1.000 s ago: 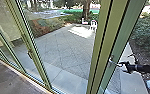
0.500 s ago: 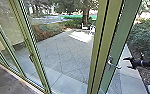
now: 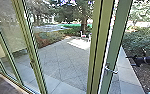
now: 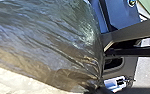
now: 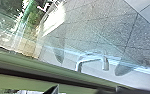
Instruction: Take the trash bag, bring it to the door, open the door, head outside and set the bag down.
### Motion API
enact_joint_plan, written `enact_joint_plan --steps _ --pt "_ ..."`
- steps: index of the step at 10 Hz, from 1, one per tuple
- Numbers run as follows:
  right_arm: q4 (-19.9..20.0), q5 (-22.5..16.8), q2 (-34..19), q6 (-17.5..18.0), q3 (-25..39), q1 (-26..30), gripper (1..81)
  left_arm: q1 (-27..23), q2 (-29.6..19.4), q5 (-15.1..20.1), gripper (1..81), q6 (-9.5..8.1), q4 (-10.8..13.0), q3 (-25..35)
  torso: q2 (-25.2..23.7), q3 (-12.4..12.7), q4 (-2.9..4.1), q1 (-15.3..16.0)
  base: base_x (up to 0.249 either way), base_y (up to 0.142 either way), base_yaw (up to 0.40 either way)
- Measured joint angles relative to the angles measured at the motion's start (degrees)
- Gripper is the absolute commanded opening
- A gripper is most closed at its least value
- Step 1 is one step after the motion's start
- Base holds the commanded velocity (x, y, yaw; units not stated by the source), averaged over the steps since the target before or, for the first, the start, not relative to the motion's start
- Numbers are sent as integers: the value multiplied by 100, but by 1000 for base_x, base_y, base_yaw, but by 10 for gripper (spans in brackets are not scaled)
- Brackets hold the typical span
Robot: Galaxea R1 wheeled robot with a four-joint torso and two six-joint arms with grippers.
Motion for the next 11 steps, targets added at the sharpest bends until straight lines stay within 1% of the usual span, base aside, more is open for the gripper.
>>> enact_joint_plan --steps 1,2,3,4,5,6,7,8,9,11 --pt "-122 -262 -30 -294 11 63 811 13 0 0 10 0 -1 0 -2 120 -92 -2 0 0 0" --pt "-196 -579 -45 -505 9 130 811 33 0 1 10 0 -1 0 -5 227 -188 -7 0 0 0" --pt "-310 -959 -43 -722 -2 223 811 29 0 0 10 2 -1 0 -9 265 -262 -11 0 0 0" --pt "-450 -1331 21 -970 -30 276 811 44 0 1 10 0 -4 0 -11 295 -317 -15 0 0 0" --pt "-613 -1723 96 -1264 -67 334 811 57 2 9 10 0 -4 0 -13 315 -332 -20 0 0 0" --pt "-679 -2019 171 -1526 -138 397 811 57 0 4 10 -2 -4 0 -15 308 -330 -22 0 0 0" --pt "-697 -2181 241 -1740 -221 417 811 60 2 6 10 -5 -4 0 -18 311 -330 -22 0 0 0" --pt "-692 -2225 278 -1941 -308 425 811 60 0 6 10 -2 -4 0 -18 311 -330 -22 0 0 0" --pt "-697 -2236 317 -2026 -406 425 811 57 2 9 10 -5 -4 0 -18 311 -330 -22 0 0 0" --pt "-897 -2308 490 -2061 -675 414 811 60 -2 34 10 -20 -4 0 -20 313 -330 -26 0 0 0"
